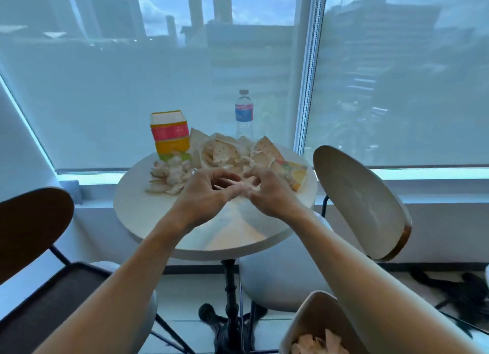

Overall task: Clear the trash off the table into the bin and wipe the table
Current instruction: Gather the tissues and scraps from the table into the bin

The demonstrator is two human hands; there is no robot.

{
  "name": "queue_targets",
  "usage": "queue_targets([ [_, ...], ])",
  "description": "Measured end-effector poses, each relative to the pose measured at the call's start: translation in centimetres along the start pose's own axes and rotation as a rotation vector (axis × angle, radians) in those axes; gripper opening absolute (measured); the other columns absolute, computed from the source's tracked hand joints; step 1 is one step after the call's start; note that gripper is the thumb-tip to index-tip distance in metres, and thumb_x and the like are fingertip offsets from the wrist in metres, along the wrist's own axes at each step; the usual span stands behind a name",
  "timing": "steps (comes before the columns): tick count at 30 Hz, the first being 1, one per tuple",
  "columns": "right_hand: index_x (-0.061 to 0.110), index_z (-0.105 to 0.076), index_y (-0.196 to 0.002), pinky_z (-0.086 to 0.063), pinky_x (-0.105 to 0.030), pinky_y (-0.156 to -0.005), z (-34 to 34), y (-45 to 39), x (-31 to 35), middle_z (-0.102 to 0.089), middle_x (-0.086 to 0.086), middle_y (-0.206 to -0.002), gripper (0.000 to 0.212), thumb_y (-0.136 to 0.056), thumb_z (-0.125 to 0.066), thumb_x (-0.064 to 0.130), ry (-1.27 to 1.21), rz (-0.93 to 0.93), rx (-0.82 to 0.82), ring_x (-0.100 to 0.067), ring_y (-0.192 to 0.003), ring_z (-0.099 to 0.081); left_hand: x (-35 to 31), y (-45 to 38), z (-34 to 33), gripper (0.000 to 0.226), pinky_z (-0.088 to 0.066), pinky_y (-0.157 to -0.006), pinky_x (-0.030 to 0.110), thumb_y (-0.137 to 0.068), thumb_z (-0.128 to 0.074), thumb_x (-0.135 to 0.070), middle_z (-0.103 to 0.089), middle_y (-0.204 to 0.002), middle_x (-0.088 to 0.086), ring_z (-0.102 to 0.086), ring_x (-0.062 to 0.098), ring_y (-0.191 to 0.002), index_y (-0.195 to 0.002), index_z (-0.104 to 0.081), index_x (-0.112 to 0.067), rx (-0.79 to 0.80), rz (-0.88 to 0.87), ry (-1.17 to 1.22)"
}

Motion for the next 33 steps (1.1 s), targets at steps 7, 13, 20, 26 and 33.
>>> queue_targets([
  [7, 0.009, -0.070, -0.099, -0.050, -0.039, -0.086, -2.8, -2.5, 1.2, -0.064, -0.014, -0.111, 0.025, -0.087, -0.061, 0.029, 0.306, 0.007, -0.087, -0.030, -0.101, -0.059, 4.8, -3.2, 5.0, 0.010, -0.048, -0.063, 0.018, -0.086, -0.070, -0.016, -0.072, -0.091, 0.004, -0.069, 0.017, -0.080, -0.094, -0.069, -0.023, -0.081, 0.082, -0.032],
  [13, 0.013, -0.071, -0.076, -0.049, -0.031, -0.069, -2.5, -3.0, 2.7, -0.064, 0.004, -0.074, 0.033, -0.088, -0.061, 0.041, -0.116, -0.071, -0.156, -0.008, -0.069, -0.057, 6.2, -3.9, 5.6, 0.032, -0.056, -0.068, 0.020, -0.086, -0.072, -0.018, -0.068, -0.100, 0.005, -0.070, 0.018, -0.086, -0.116, -0.062, -0.023, -0.037, 0.040, 0.054],
  [20, 0.013, -0.073, -0.082, -0.044, -0.023, -0.065, -3.5, -3.1, 4.3, -0.066, 0.002, -0.076, 0.031, -0.097, -0.055, 0.032, -0.428, -0.173, 0.057, -0.006, -0.065, -0.056, 5.9, -3.8, 6.2, 0.025, -0.060, -0.069, 0.030, -0.083, -0.071, -0.028, -0.073, -0.092, 0.010, -0.072, 0.023, -0.078, -0.102, -0.072, -0.012, -0.051, -0.111, 0.205],
  [26, 0.018, -0.055, -0.133, -0.039, -0.038, -0.100, -0.3, -5.0, 0.3, -0.050, -0.016, -0.131, 0.044, -0.091, -0.058, 0.029, 0.276, -0.270, -0.227, -0.032, -0.122, -0.047, 7.3, -4.0, 7.4, 0.011, -0.052, -0.066, 0.021, -0.084, -0.073, -0.016, -0.072, -0.082, 0.002, -0.068, 0.008, -0.069, -0.095, -0.073, -0.013, -0.044, -0.078, 0.220],
  [33, 0.017, -0.073, -0.100, -0.048, -0.030, -0.076, 0.6, -6.1, 0.3, -0.072, -0.004, -0.096, 0.017, -0.090, -0.065, 0.028, 0.156, -0.238, -0.316, -0.022, -0.091, -0.065, 7.5, -3.8, 7.4, 0.011, -0.045, -0.060, 0.013, -0.085, -0.072, -0.020, -0.071, -0.080, -0.001, -0.062, -0.001, -0.063, -0.096, -0.072, -0.023, -0.002, -0.055, 0.197],
])
Point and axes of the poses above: each hand's wrist, its own y-axis away from the middle knuckle, its own z-axis out of the back of the hand, x = y × z, the point moved 8 cm from there along -y, towards the middle knuckle
